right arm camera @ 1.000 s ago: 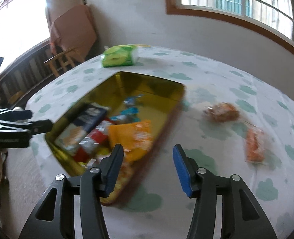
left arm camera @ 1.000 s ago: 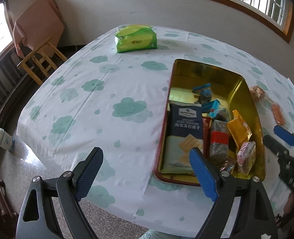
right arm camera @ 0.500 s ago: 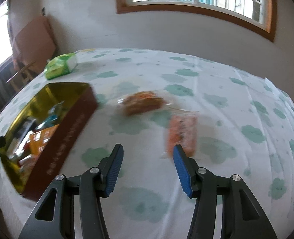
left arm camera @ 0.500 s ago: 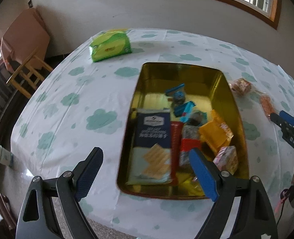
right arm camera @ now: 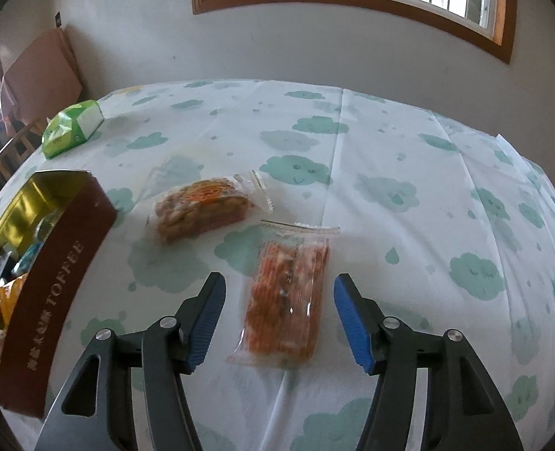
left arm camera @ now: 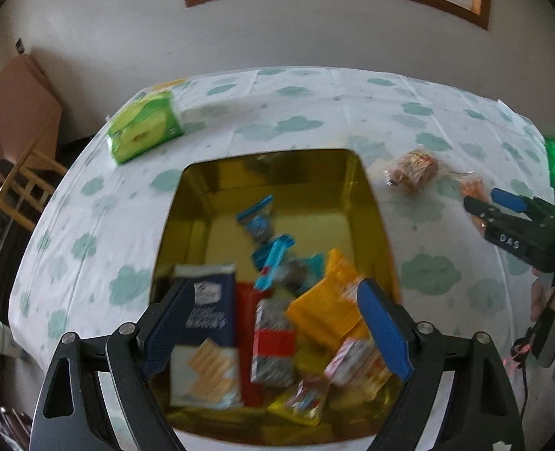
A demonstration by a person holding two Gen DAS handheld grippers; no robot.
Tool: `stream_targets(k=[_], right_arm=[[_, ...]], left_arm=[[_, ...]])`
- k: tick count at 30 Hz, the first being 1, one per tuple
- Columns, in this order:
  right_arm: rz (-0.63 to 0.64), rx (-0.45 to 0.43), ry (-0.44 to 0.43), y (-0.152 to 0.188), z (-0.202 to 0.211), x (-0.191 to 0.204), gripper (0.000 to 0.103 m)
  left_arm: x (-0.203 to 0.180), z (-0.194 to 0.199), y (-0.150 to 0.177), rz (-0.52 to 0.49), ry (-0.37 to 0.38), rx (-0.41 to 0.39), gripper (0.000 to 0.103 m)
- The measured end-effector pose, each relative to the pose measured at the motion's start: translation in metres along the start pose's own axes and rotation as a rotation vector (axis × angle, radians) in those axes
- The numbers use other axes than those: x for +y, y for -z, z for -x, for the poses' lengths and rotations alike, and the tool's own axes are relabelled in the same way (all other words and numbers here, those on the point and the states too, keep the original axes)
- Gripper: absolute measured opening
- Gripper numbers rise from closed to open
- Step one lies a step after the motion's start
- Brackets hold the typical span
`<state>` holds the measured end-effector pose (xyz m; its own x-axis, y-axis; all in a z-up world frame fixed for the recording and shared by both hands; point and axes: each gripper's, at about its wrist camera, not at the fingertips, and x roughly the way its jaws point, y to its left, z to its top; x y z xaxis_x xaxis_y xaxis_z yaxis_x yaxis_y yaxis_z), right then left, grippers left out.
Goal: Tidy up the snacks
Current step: 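Move the right gripper to the orange stick-snack bag and grasp it, then grasp the clear twisted-snack bag with the left gripper while the right holds the orange bag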
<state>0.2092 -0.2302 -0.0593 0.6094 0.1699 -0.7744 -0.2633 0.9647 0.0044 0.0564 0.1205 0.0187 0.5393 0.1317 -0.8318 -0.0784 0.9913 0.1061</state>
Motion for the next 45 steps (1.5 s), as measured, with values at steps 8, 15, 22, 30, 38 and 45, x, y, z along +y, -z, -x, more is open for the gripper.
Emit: stream_targets(k=[8, 15, 22, 30, 38, 45], right_arm=[[0.008, 0.011, -0.026, 0.004, -0.012, -0.004, 0.05], [0.052, 0.003, -0.021, 0.006, -0.011, -0.005, 0.039], [0.019, 0.0, -0.015, 0.012, -0.005, -0.027, 0.039], [-0.023, 0.004, 0.057, 0.025, 0.003, -0.079, 0.039], [-0.063, 0.003, 0.08, 0.032, 0.008, -0.108, 0.039], [-0.062, 0.003, 0.079, 0.032, 0.008, -0.107, 0.039]], left_arm=[[-0.039, -0.013, -0.027, -0.069, 0.044, -0.009, 0.086], [-0.065, -0.03, -0.041, -0.096, 0.07, 0.022, 0.086], [-0.08, -0.042, -0.044, -0.113, 0.106, 0.038, 0.086], [-0.091, -0.052, -0.055, -0.159, 0.116, 0.031, 0.086], [-0.104, -0.066, -0.07, -0.223, 0.124, 0.037, 0.086], [-0.114, -0.078, -0.079, -0.27, 0.105, 0.041, 0.085]])
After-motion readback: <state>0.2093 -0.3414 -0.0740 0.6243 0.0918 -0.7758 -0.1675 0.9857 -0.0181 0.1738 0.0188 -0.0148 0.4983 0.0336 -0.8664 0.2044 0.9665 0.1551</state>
